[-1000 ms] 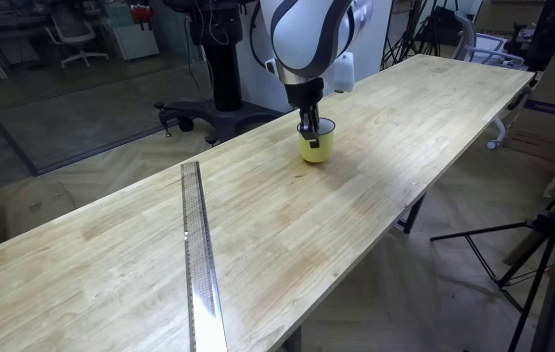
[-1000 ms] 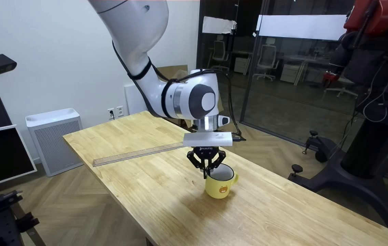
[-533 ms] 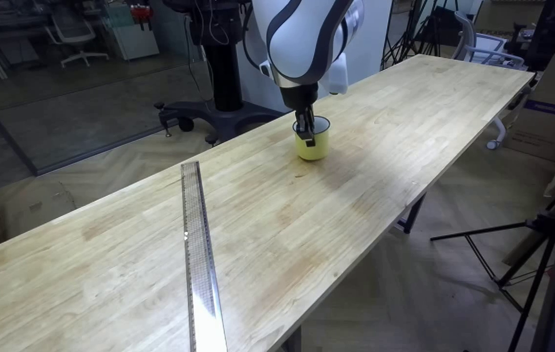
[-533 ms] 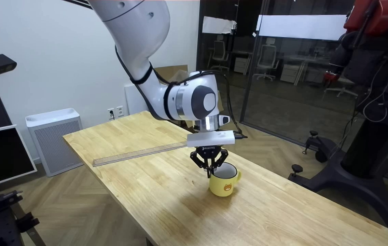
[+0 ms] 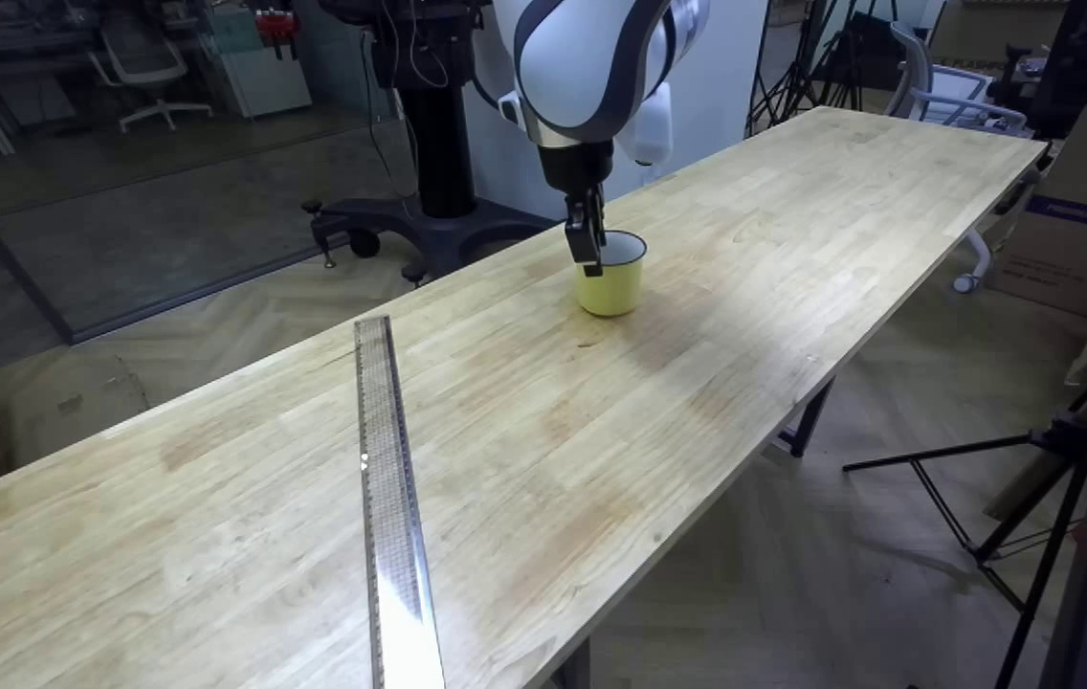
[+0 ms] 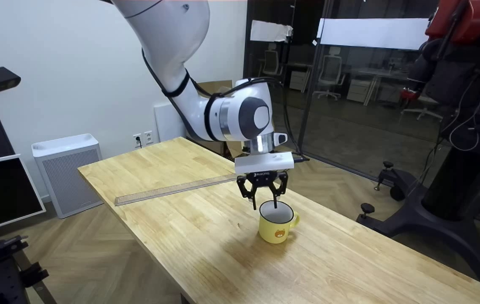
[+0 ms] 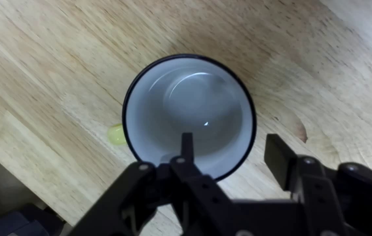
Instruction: Move the cup backwards
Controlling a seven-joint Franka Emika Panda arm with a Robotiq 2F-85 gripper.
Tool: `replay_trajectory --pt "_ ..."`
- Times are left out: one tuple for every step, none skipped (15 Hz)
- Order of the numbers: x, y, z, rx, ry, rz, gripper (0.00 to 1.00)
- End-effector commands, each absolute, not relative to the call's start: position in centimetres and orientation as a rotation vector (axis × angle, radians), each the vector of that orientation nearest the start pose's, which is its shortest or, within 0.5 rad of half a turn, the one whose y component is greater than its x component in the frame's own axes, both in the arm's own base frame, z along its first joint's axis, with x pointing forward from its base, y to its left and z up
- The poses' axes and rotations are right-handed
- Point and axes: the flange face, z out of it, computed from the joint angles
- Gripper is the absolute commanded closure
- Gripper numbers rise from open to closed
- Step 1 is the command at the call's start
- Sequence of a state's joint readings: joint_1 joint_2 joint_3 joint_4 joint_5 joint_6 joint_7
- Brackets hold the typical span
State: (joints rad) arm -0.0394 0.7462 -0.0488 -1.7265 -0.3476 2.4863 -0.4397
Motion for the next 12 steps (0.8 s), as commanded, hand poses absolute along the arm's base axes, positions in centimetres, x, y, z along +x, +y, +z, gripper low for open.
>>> replay_trajectory --pt "66.1 -5.4 17.9 -3.243 -1.002 0.040 0.09" --pt "65.8 -5.3 18.5 -3.246 -0.969 0.046 0.03" --pt "65.5 -5.2 19.1 -3.246 -0.932 0.059 0.00" --pt "64.7 -5.1 19.7 -3.230 -0.874 0.114 0.00" --pt "63.9 -5.0 20.2 -3.205 -0.837 0.159 0.00" --pt "62.8 -5.0 20.6 -3.193 -0.778 0.213 0.00" --pt "62.0 -5.0 21.1 -3.181 -0.723 0.253 0.00" --pt "61.0 -5.1 21.7 -3.173 -0.660 0.288 0.00" --pt "60.3 -5.2 22.2 -3.167 -0.599 0.317 0.00" --pt "59.5 -5.4 22.7 -3.158 -0.560 0.341 0.00" --pt "58.9 -5.5 23.2 -3.155 -0.521 0.363 0.00" --pt "58.2 -5.5 23.6 -3.143 -0.469 0.399 0.00"
